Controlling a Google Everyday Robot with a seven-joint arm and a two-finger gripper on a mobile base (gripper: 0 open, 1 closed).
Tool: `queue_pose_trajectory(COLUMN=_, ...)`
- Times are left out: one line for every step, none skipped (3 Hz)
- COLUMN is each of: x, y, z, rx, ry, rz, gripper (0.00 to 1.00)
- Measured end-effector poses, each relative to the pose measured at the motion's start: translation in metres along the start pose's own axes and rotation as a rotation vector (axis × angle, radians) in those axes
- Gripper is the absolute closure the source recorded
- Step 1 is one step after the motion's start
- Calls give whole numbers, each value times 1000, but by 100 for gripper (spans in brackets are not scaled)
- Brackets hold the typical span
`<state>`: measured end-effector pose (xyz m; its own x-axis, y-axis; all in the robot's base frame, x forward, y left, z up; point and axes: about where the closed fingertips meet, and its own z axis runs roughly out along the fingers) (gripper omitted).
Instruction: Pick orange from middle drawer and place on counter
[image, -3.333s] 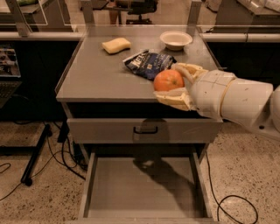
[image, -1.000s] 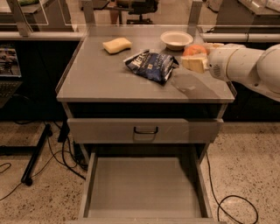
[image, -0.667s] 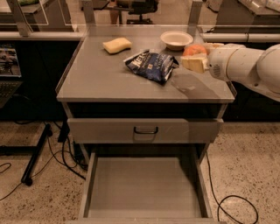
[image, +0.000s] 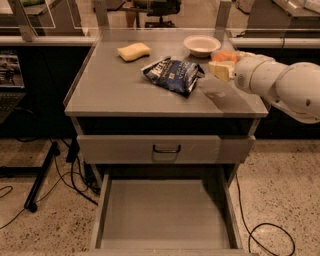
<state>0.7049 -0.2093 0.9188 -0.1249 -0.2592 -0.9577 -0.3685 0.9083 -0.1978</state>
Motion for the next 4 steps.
queue_pose_trajectory(x=22, y=-23, z=40, rx=-16, ry=24, rz=66, gripper=100)
queue_pose_trajectory(x=21, y=-23, z=41, rx=-19, ry=23, rz=67, gripper=100)
queue_pose_trajectory(x=21, y=-23, z=41, rx=-19, ry=23, rz=67, gripper=82)
queue_pose_trajectory(x=21, y=-23, z=41, rx=-19, ry=23, rz=67, gripper=59)
